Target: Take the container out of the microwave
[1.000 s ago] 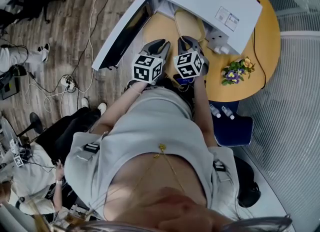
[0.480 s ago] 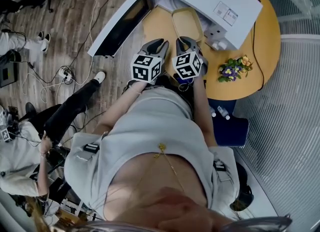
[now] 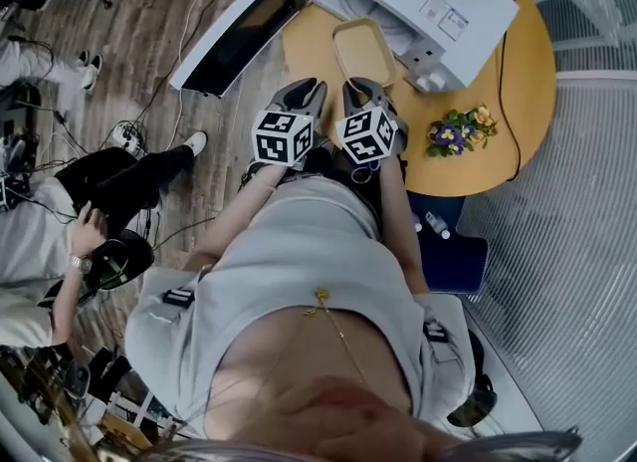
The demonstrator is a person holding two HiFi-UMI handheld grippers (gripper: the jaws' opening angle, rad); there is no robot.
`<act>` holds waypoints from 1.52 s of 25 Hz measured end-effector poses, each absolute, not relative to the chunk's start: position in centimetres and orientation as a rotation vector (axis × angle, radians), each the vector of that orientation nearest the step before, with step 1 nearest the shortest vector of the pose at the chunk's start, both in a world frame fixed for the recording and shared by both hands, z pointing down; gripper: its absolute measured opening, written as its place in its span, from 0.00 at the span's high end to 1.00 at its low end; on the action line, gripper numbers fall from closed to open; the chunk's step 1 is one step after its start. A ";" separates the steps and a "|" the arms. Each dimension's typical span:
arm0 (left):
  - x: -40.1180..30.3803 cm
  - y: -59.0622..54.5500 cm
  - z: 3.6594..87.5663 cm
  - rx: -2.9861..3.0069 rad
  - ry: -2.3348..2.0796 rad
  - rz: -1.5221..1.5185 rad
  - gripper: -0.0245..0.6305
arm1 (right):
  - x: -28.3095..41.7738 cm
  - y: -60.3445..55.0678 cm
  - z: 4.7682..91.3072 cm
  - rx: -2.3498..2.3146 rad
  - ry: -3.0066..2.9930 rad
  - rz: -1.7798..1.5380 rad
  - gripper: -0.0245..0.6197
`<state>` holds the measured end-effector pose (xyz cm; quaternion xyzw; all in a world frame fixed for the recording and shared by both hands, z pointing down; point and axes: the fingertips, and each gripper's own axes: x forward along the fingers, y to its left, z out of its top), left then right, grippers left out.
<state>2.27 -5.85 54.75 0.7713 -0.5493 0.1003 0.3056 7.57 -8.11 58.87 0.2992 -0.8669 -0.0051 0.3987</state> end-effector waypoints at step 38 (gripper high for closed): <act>-5.3 1.1 53.4 2.146 -1.320 0.287 0.83 | -0.3 1.7 58.2 0.882 -2.146 0.115 0.91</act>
